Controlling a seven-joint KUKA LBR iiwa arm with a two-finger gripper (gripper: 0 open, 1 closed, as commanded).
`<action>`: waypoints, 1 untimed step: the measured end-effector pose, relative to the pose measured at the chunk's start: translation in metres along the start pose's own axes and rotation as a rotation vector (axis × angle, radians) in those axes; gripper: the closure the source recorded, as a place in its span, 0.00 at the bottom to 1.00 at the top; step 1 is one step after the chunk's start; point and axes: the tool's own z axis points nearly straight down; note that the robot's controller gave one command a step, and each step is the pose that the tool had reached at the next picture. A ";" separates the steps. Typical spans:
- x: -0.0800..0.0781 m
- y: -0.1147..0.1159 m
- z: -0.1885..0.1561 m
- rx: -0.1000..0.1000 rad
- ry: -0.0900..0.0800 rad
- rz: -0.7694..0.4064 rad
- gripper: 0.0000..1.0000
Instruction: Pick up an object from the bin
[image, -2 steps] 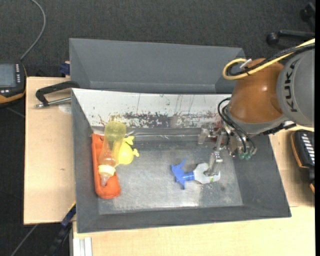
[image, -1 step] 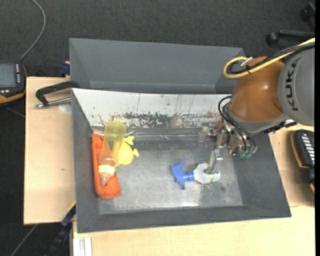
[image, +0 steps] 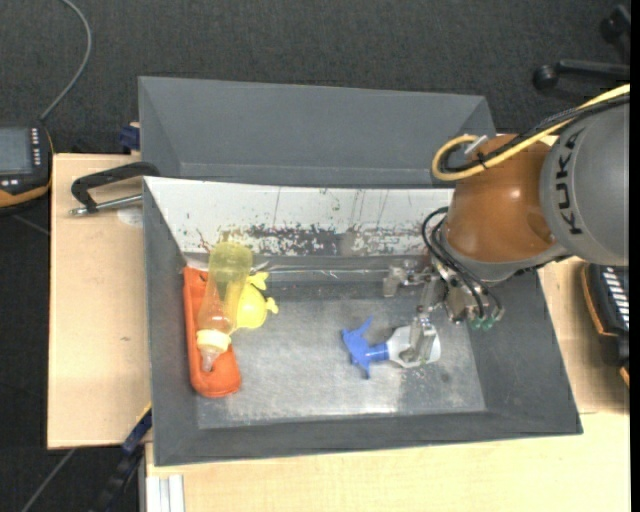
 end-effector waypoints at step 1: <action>0.014 0.013 0.035 -0.005 0.012 -0.098 0.00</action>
Offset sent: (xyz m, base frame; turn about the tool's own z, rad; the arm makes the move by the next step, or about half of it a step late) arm -0.0002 0.0300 -0.0551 0.0033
